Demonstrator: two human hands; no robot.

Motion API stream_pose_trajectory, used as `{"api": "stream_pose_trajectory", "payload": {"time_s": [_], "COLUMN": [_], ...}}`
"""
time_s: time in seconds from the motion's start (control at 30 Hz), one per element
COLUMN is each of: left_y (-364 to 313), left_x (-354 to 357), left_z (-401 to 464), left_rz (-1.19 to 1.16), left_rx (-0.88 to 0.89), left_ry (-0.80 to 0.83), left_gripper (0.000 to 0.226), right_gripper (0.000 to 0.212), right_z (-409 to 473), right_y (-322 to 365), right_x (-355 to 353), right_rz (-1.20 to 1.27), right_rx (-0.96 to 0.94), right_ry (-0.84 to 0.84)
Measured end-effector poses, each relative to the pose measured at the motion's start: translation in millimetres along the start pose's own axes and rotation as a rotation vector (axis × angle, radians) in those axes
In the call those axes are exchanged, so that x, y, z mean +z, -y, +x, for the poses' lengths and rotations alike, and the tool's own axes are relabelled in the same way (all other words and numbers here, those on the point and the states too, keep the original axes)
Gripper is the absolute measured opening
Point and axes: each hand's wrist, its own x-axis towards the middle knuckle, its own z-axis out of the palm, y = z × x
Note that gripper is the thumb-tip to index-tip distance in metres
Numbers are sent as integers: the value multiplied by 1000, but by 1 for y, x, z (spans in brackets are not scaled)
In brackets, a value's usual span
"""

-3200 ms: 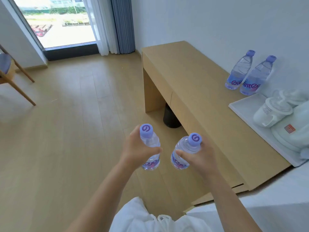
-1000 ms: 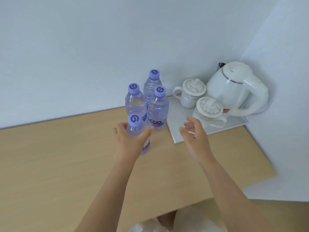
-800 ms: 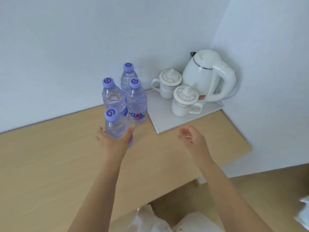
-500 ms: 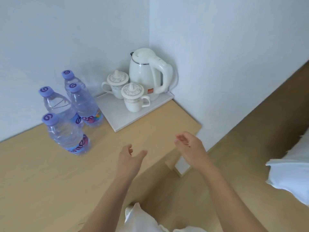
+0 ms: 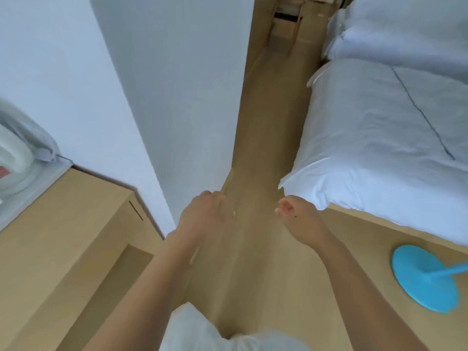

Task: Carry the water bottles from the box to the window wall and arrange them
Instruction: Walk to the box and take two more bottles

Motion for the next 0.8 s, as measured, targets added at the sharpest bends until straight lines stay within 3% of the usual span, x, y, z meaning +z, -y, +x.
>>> {"api": "stream_pose_trajectory", "payload": {"time_s": [0.27, 0.8], "left_y": [-67, -158], "left_x": [11, -22], "left_z": [96, 385], "left_rz": [72, 182], "left_rx": [176, 289], "left_ry": [62, 162], "left_gripper": [50, 55], "right_gripper": [19, 35], "right_z": [59, 317], "right_y": [-51, -63], "right_x": [-28, -107], "right_rz": [60, 68], "right_rx": [106, 198], "right_ry": [-16, -122]}}
